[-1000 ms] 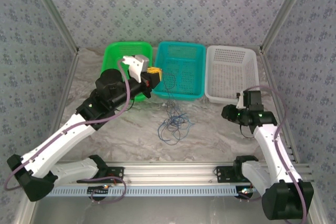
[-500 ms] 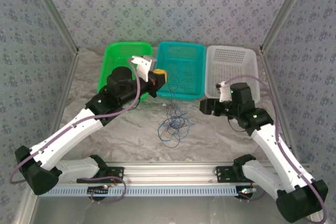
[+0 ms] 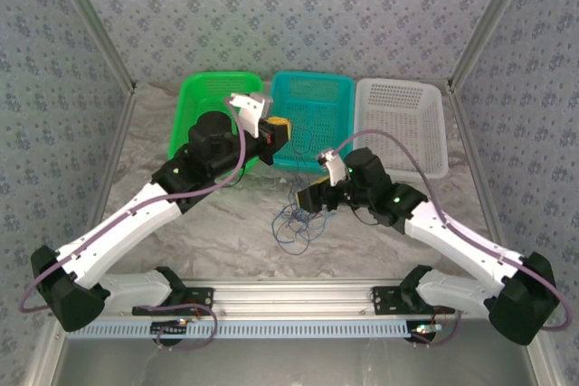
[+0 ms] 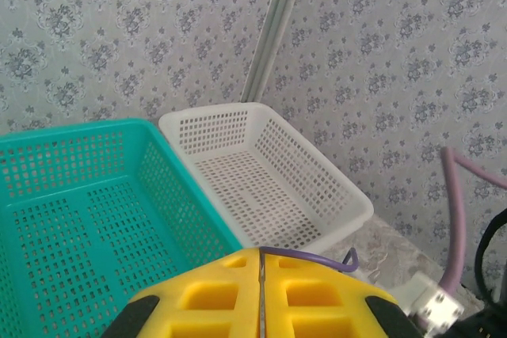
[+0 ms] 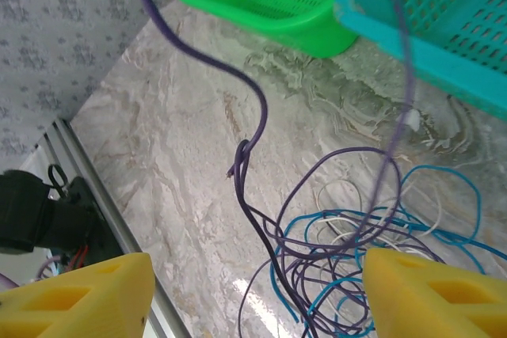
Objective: Untangle the cables
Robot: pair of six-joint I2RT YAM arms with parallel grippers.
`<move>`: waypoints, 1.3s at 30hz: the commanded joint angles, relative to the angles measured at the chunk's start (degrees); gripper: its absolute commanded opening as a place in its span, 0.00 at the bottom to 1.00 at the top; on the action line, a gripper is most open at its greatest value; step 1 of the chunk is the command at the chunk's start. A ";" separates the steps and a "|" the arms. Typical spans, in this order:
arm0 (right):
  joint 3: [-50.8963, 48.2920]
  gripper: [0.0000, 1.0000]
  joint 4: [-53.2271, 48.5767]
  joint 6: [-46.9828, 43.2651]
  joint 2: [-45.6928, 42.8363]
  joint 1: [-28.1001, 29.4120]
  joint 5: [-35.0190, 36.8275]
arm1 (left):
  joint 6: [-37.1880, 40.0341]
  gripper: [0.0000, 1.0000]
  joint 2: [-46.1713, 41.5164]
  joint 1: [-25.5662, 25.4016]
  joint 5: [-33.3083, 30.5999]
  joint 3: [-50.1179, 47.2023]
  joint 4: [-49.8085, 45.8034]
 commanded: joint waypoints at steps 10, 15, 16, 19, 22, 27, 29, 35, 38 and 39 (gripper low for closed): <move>-1.94 0.15 0.29 -1.62 2.96 2.07 1.98 | 2.86 0.12 0.20 -0.02 -4.59 3.72 1.20; -4.59 0.03 -0.62 -0.54 0.27 2.24 1.26 | 6.24 0.12 2.82 1.22 -6.03 8.30 0.52; -5.12 0.01 -0.57 -0.28 -0.17 2.28 1.22 | 6.84 0.12 3.51 1.39 -6.21 9.32 0.68; -6.29 0.00 -0.25 0.18 -0.90 2.23 1.29 | 7.74 0.12 5.21 1.57 -6.15 11.79 1.53; -6.66 0.09 -0.51 0.49 -0.51 2.46 1.34 | 7.56 0.12 6.45 1.65 -5.12 12.88 2.87; -3.99 0.26 -6.66 -2.17 1.83 2.54 2.23 | 7.49 0.12 7.84 1.71 -5.68 13.49 3.99; -3.73 0.35 -8.11 -3.30 0.52 2.32 3.27 | 7.54 0.12 8.30 1.79 -5.00 13.93 6.22; -3.24 0.79 -9.82 -3.13 -10.53 -1.32 12.27 | 7.46 0.12 11.93 1.81 0.72 18.97 3.60; -0.99 0.83 -11.46 -5.44 -12.57 -4.82 15.32 | 7.12 0.12 12.28 1.74 2.30 18.34 3.69; 0.36 0.83 -12.05 -6.67 -12.37 -6.58 14.97 | 7.10 0.12 12.23 1.75 2.75 18.12 3.61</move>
